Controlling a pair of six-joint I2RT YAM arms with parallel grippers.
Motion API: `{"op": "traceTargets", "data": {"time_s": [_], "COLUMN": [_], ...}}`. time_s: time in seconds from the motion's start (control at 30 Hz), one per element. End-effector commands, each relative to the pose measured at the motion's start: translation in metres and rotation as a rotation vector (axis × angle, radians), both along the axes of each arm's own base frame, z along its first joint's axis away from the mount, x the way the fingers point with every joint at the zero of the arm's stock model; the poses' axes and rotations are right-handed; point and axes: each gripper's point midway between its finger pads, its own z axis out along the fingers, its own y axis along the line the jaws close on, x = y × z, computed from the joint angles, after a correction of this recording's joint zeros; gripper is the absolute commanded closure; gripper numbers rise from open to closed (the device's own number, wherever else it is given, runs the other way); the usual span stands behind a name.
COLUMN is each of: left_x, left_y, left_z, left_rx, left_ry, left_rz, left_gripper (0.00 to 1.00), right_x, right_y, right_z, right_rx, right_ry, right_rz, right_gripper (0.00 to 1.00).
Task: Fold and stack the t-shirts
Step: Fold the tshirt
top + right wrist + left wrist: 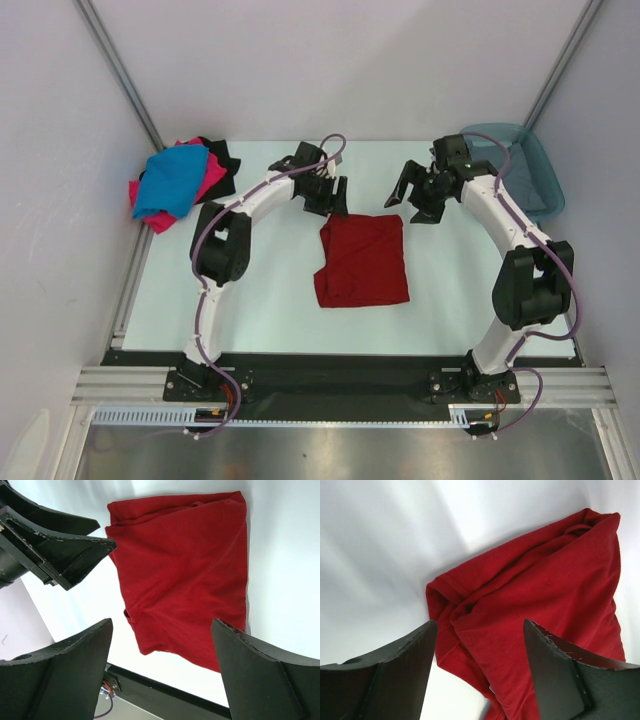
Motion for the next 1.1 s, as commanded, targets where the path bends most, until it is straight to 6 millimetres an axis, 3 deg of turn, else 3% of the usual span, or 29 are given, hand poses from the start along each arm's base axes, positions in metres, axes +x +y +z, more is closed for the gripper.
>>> {"op": "traceTargets", "data": {"time_s": [0.0, 0.5, 0.73, 1.07], "left_x": [0.005, 0.002, 0.002, 0.006], "left_y": [0.002, 0.003, 0.003, 0.003], "left_z": [0.015, -0.011, -0.022, -0.016], "left_rx": [-0.005, 0.020, 0.027, 0.028], "left_ry": [-0.056, -0.009, 0.010, -0.009], "left_rz": [-0.021, -0.029, -0.028, -0.020], "left_gripper": [0.25, 0.35, 0.35, 0.47], "right_x": [-0.001, 0.001, 0.002, 0.002], "right_y": [-0.006, -0.009, -0.010, -0.010], "right_z": [0.013, 0.013, 0.015, 0.009], "right_rx": [-0.012, -0.013, -0.012, -0.012], "right_ry": [-0.034, -0.030, -0.030, -0.012], "right_rz": [0.000, -0.017, -0.019, -0.024], "right_gripper": [0.14, 0.14, 0.14, 0.14]}}
